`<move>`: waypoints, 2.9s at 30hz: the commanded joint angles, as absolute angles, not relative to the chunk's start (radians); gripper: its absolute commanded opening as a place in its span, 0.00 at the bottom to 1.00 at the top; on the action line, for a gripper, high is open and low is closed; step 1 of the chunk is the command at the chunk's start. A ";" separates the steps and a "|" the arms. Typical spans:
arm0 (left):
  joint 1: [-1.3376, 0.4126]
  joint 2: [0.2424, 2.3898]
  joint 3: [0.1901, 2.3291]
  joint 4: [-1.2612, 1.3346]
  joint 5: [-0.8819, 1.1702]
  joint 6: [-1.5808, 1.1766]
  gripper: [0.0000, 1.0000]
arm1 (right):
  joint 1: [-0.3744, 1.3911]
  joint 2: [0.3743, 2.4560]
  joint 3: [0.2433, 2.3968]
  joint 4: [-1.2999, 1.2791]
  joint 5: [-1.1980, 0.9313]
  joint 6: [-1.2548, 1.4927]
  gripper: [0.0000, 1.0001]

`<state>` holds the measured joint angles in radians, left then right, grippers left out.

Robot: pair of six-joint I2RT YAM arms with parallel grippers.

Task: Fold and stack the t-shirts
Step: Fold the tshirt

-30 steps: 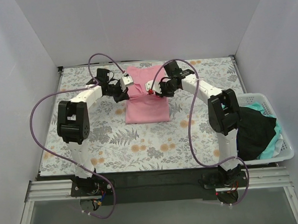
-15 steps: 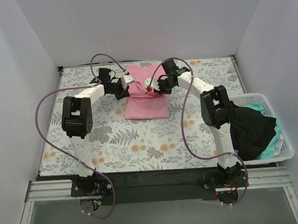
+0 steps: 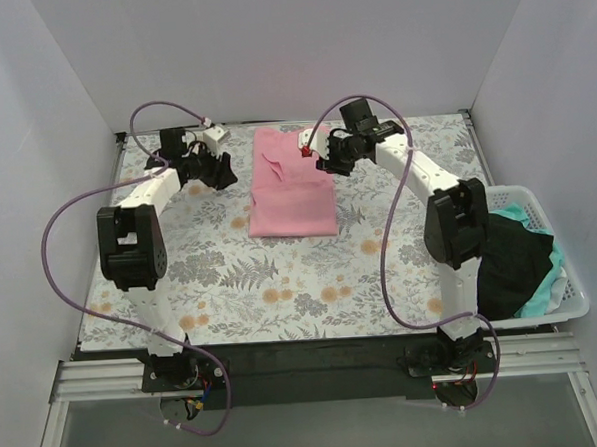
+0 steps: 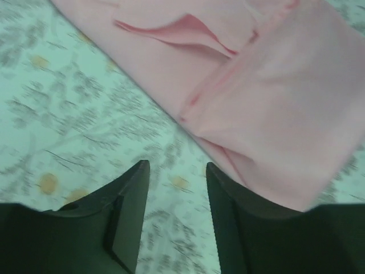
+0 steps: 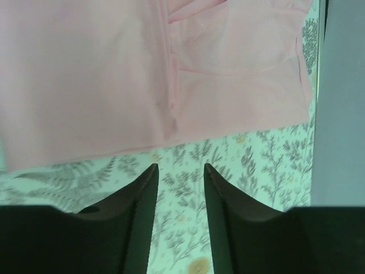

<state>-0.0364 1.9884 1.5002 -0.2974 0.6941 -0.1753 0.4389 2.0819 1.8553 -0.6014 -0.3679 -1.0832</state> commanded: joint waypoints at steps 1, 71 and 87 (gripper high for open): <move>-0.092 1.812 1.356 -0.368 0.790 -0.209 0.39 | 0.460 1.939 1.755 -0.653 -0.425 -0.961 0.42; -0.025 1.935 0.931 -0.108 1.226 -1.068 0.43 | 0.271 2.117 1.348 -0.425 -1.046 -0.041 0.57; -0.123 2.037 1.078 0.098 1.036 -1.227 0.47 | 0.348 2.178 1.468 -0.311 -1.048 0.103 0.98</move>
<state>-0.1299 1.9884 1.0451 0.0582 1.1046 -1.1904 0.3492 2.1216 1.4292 -0.3302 -1.0649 0.0792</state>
